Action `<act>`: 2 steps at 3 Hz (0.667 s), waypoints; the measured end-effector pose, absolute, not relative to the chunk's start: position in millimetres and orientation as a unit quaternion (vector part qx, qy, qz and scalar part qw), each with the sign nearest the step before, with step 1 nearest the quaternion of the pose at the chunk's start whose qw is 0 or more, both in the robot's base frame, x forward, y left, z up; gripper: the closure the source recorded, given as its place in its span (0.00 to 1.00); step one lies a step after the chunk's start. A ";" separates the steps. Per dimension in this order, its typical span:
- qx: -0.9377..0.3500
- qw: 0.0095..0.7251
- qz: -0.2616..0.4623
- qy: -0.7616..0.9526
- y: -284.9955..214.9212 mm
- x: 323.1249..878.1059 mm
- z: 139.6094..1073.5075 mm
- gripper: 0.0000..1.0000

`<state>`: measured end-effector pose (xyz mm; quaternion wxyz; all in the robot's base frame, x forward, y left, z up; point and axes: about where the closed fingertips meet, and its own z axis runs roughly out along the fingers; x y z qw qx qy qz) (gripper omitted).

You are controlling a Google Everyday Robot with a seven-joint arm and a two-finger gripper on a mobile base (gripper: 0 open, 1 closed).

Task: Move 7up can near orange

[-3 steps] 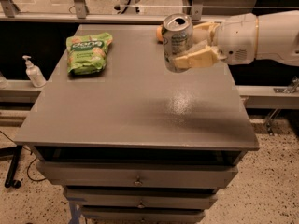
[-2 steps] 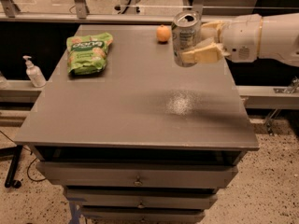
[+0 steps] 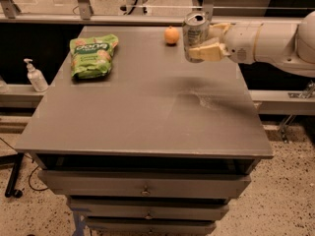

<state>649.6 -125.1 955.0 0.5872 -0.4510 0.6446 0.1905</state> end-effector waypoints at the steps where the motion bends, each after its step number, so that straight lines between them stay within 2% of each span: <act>1: -0.426 0.603 0.186 0.648 -121.5 692.4 945.7 1.00; 2: -0.408 0.620 0.188 0.644 -114.3 735.5 941.7 1.00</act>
Offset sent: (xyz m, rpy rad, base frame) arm 0.1399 0.0124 -0.0150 0.1307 -0.0557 -0.1085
